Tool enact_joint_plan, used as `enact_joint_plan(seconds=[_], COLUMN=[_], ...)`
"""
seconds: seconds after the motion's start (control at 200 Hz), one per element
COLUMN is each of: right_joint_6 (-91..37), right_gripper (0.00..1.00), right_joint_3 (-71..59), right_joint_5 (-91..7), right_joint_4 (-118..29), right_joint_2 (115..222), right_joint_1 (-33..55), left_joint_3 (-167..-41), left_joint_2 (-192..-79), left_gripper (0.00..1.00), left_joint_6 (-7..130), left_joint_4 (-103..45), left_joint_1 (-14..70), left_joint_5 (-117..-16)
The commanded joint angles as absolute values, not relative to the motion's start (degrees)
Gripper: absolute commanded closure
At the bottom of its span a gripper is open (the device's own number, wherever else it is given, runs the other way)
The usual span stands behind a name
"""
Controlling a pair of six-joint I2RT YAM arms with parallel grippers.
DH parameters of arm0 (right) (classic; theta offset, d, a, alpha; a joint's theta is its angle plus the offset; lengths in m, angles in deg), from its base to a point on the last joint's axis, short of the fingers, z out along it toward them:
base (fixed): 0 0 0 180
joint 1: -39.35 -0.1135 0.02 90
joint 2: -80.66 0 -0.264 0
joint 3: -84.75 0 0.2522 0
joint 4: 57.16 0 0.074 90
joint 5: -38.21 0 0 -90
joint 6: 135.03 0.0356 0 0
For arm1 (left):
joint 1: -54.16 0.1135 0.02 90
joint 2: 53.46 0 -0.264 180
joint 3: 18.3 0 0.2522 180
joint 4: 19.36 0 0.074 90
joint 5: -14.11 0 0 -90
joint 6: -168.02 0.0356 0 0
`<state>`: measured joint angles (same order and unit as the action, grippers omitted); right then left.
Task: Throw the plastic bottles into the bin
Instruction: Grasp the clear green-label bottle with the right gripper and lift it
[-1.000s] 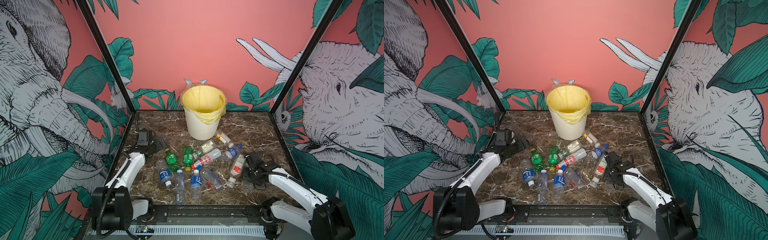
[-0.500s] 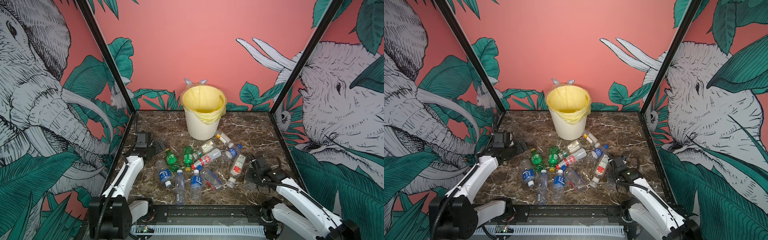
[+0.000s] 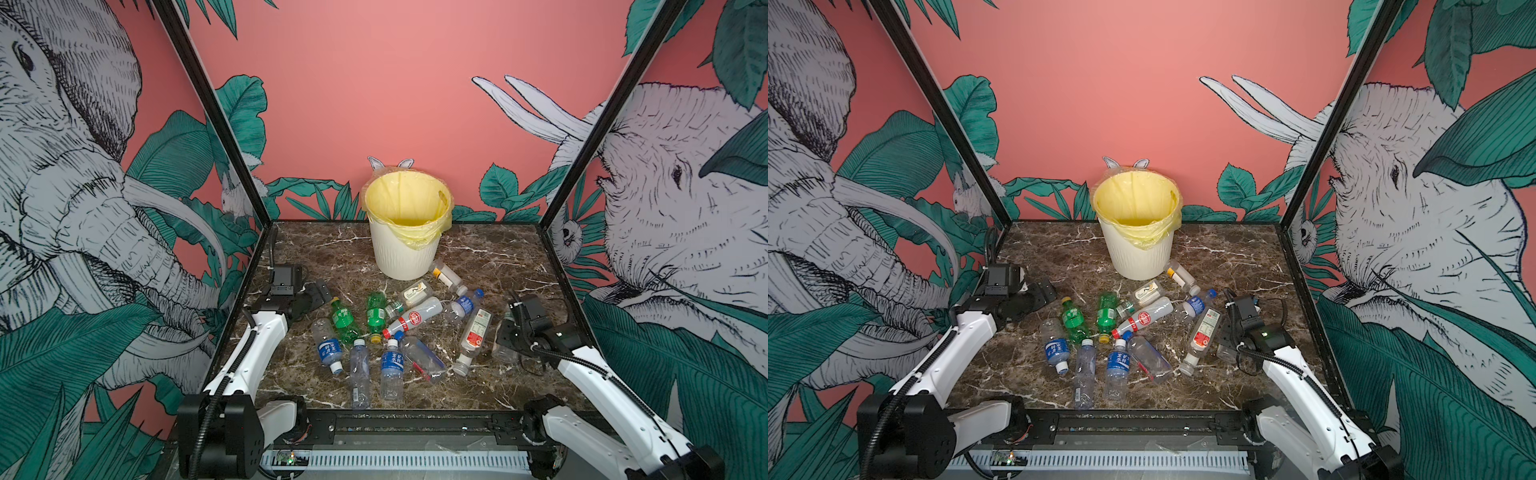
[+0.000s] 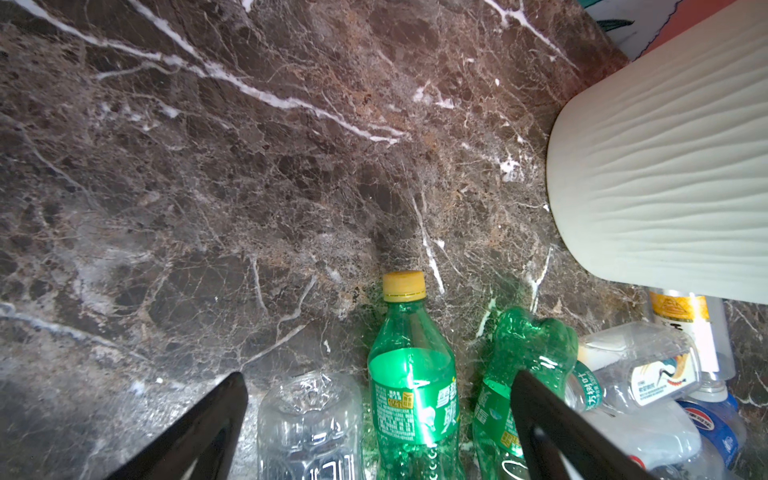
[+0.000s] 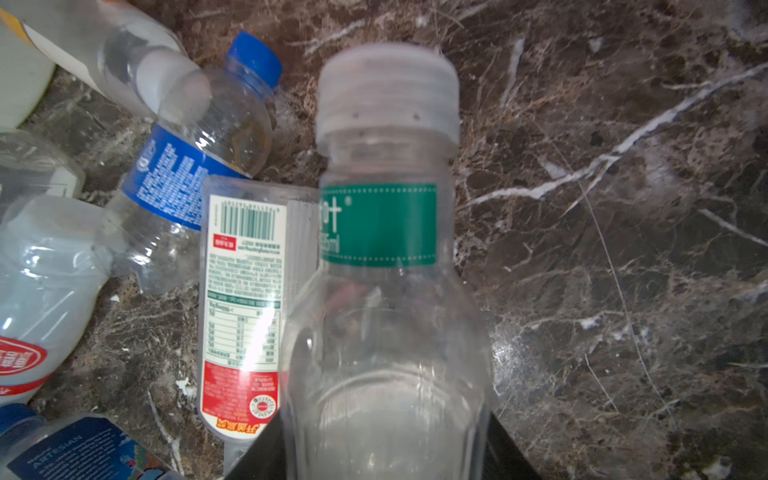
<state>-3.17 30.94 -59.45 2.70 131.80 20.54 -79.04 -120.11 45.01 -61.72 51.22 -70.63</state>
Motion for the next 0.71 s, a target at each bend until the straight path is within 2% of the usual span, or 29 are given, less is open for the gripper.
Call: enact_joint_plan(seconds=[0.0,0.13,0.43,0.7], right_joint_6=[-6.3,-7.7,-7.7,-10.7], right_gripper=[0.59,0.59,0.61,0.58], right_joint_3=[28.1,26.5,22.2,19.0], right_joint_5=[-58.9,-58.3,-49.5,-46.0], right_joint_4=[2.2,-0.1,-8.5,-13.0], right_joint_2=[131.6,131.8,130.7,128.7], right_joint_1=[22.1,23.6,24.6,24.7], left_joint_3=[-81.3,-82.5,-85.3,-87.8], left_joint_2=[-120.7,-120.7,-119.3,-119.0], left_gripper=[0.01,0.01,0.01,0.01], left_joint_6=[45.7,46.5,48.9,53.8], left_joint_4=[-65.4,-67.6,-72.4,-75.3], left_joint_1=[51.5,51.4,51.5,51.5], left_joint_5=[-69.8,-69.9,-69.3,-71.1])
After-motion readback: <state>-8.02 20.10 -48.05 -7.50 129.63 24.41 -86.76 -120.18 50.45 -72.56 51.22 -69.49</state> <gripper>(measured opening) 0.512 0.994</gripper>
